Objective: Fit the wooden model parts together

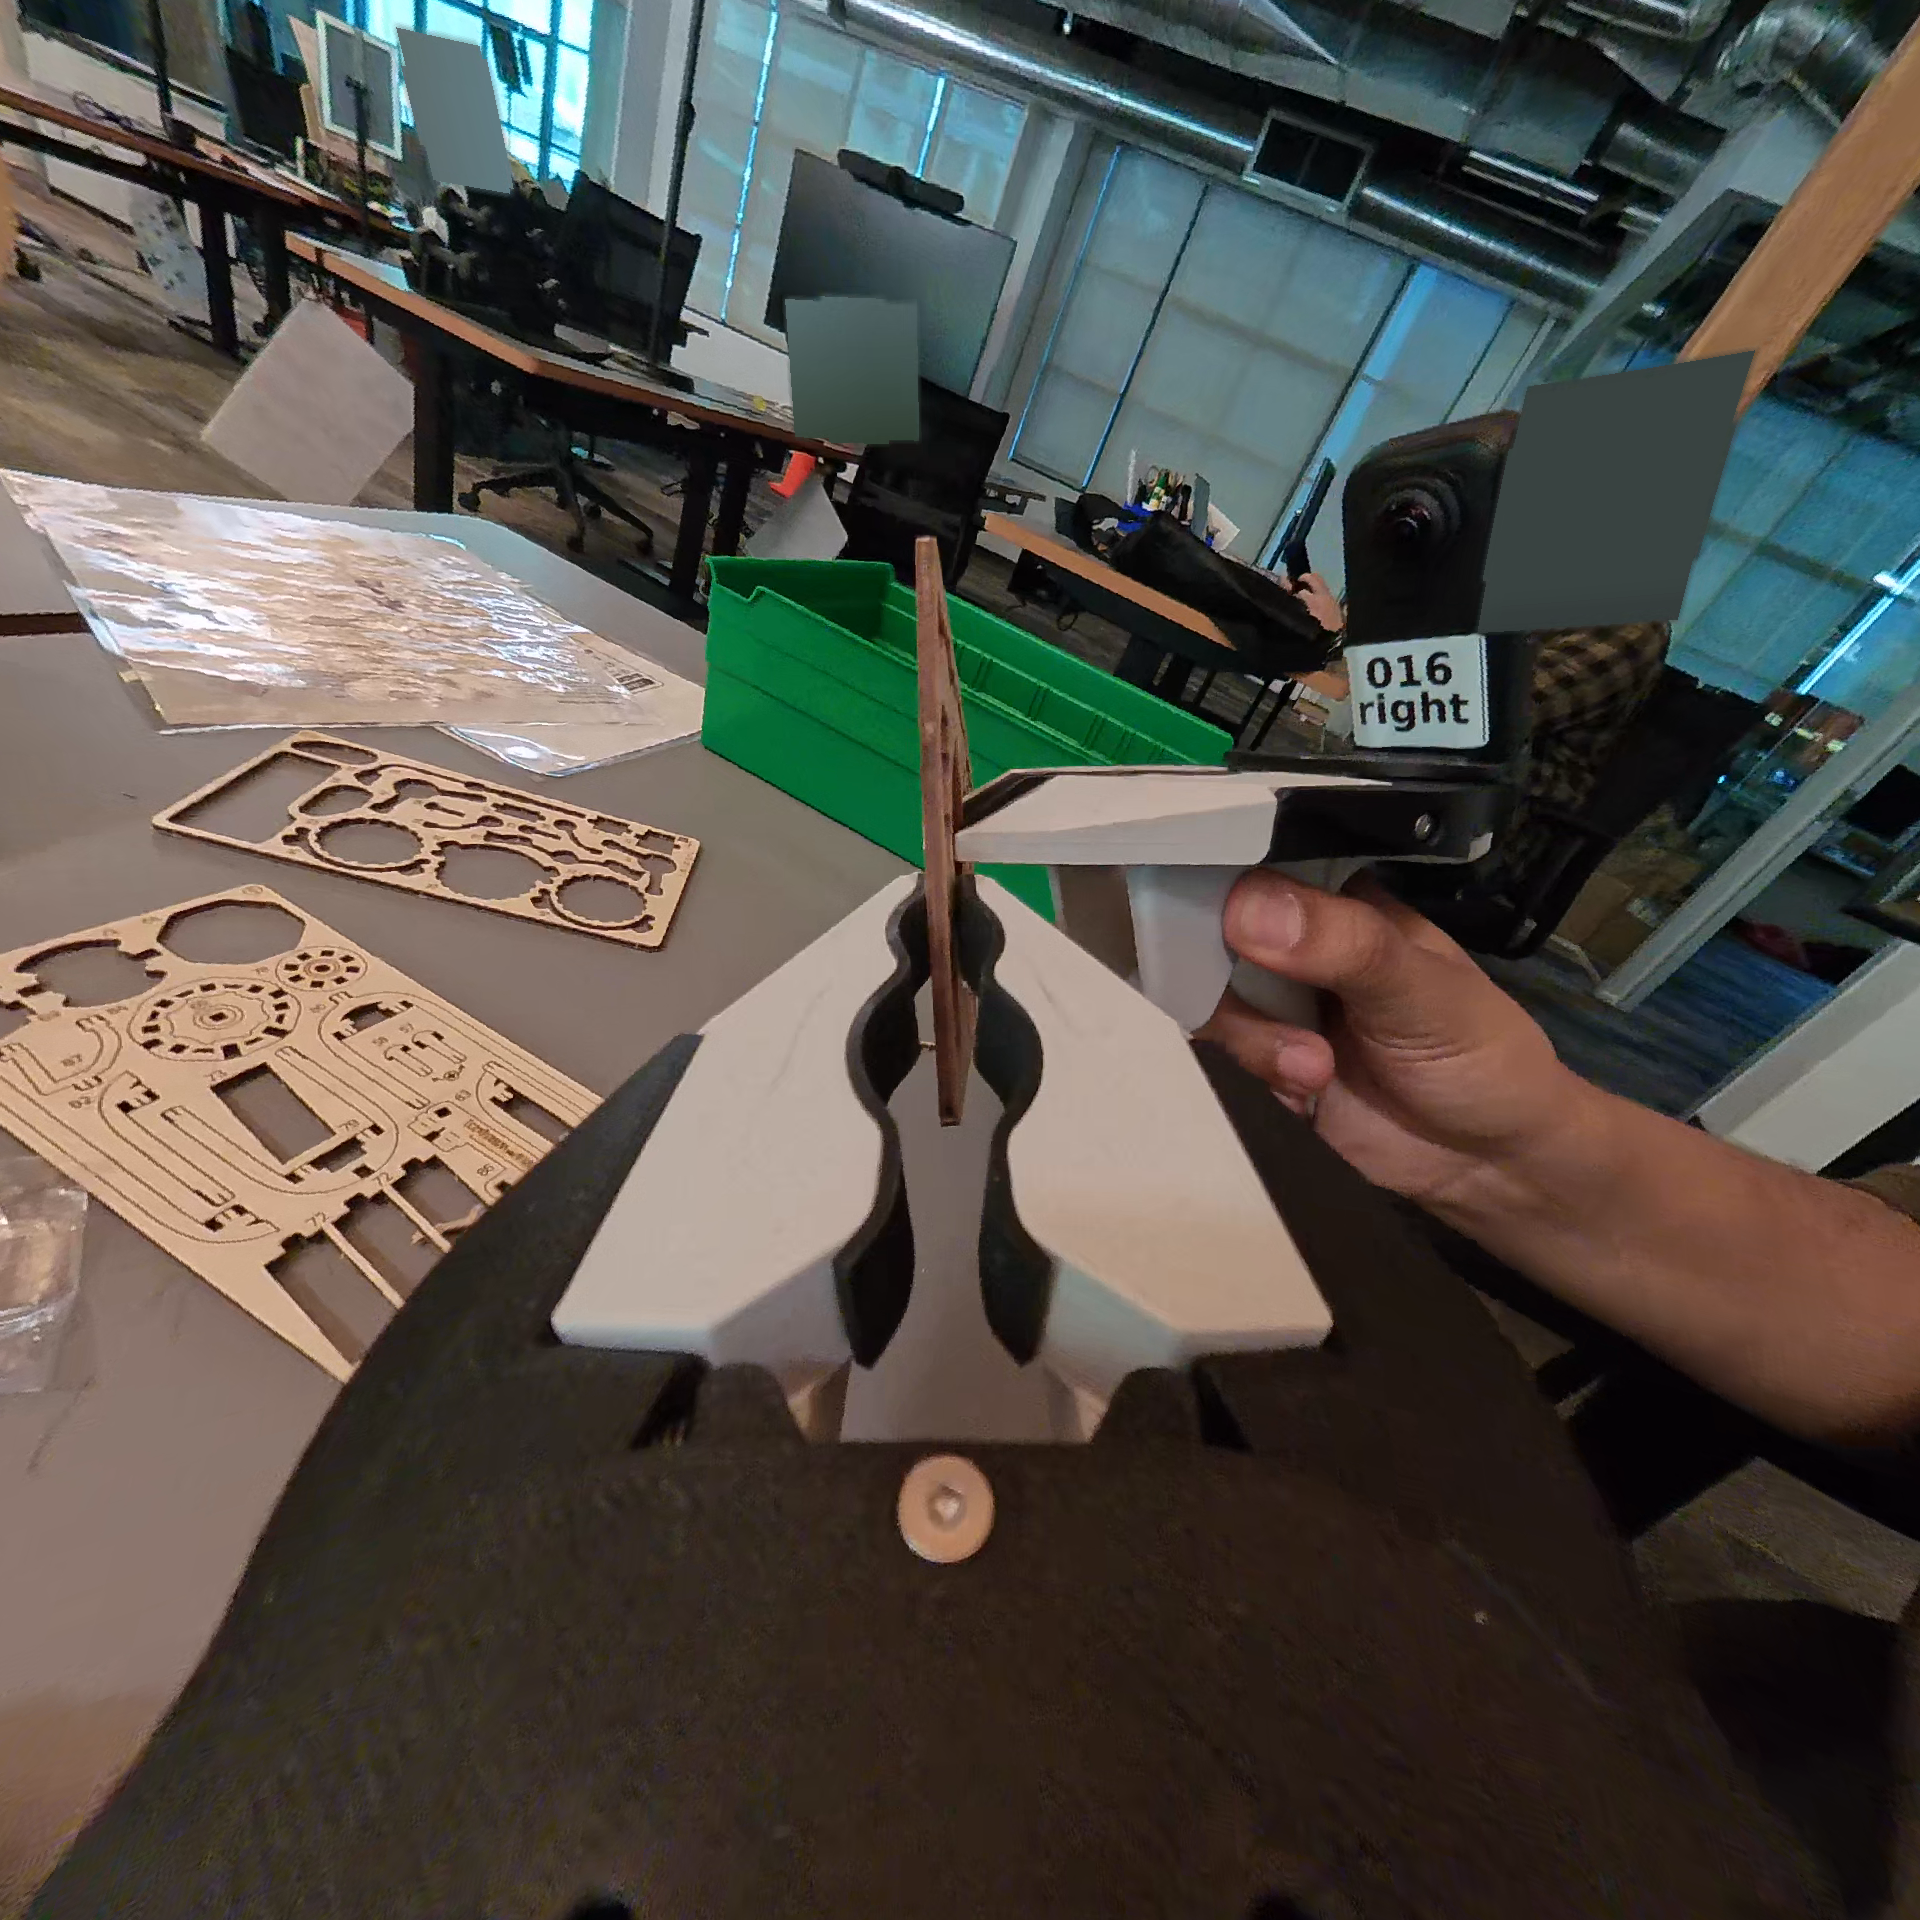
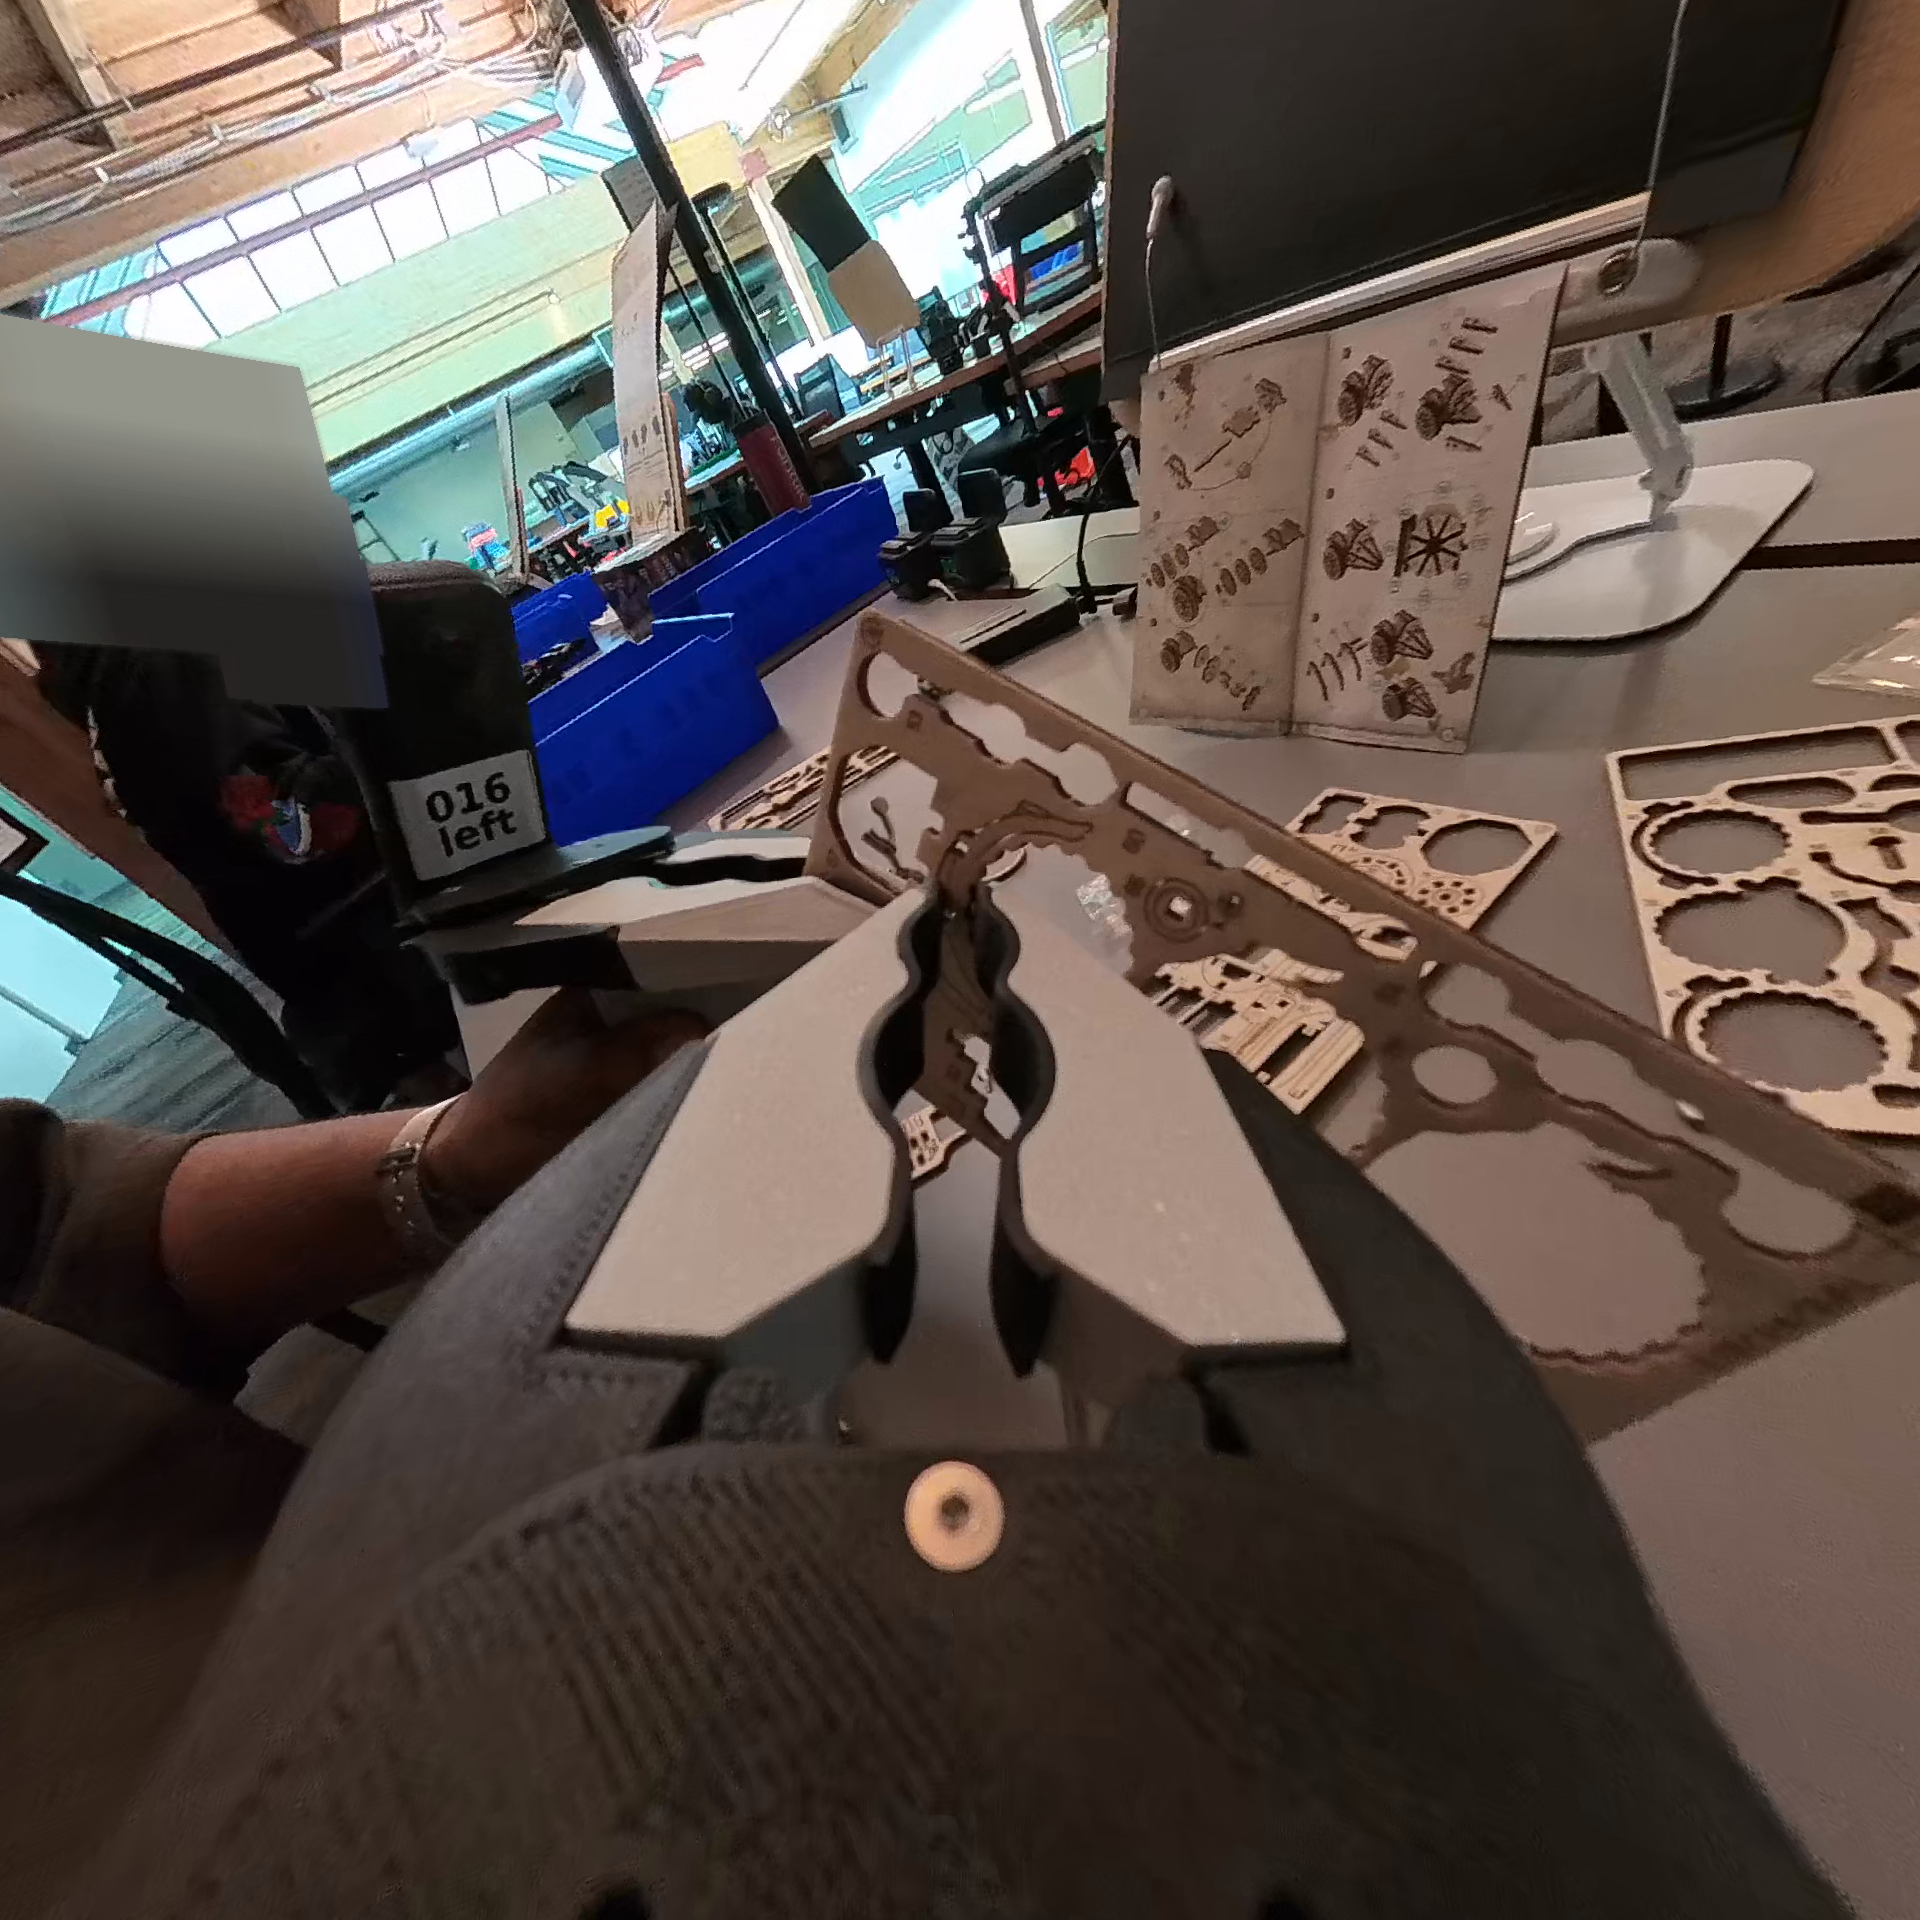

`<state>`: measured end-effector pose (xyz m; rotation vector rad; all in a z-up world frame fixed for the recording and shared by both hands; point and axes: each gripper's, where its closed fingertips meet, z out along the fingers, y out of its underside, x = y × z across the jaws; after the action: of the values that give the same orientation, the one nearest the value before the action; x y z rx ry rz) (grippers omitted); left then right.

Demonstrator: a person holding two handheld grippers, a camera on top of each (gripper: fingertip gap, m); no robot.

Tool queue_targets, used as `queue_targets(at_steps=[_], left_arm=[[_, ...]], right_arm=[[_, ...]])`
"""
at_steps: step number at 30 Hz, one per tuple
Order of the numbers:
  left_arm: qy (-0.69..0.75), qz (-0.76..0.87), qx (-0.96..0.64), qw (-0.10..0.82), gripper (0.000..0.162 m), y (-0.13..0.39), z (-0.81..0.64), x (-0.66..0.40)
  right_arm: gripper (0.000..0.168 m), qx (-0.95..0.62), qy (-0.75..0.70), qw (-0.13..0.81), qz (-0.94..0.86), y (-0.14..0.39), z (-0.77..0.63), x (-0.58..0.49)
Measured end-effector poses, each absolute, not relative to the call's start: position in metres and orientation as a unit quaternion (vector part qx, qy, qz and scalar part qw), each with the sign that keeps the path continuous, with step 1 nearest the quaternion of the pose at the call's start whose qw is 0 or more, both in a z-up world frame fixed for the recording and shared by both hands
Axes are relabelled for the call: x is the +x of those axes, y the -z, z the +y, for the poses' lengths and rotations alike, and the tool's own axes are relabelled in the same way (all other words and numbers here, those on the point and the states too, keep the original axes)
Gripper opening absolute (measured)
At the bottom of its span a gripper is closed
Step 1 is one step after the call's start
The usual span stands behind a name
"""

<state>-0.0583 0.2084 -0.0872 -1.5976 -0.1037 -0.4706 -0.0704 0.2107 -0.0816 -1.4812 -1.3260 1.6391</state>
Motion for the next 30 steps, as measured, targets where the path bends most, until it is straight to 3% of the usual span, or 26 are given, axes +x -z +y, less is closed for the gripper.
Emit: queue_targets(at_steps=[14, 30], left_arm=[[0.271, -0.078, -0.676, 0.681, 0.000, 0.082, 0.206, -0.058], [0.236, -0.051, -0.685, 0.688, 0.001, 0.082, 0.205, -0.056]], right_arm=[[0.004, -0.539, -0.658, 0.250, -0.463, 0.078, 0.210, -0.069], [0.008, -0.544, -0.673, 0.227, -0.447, 0.076, 0.206, -0.070]])
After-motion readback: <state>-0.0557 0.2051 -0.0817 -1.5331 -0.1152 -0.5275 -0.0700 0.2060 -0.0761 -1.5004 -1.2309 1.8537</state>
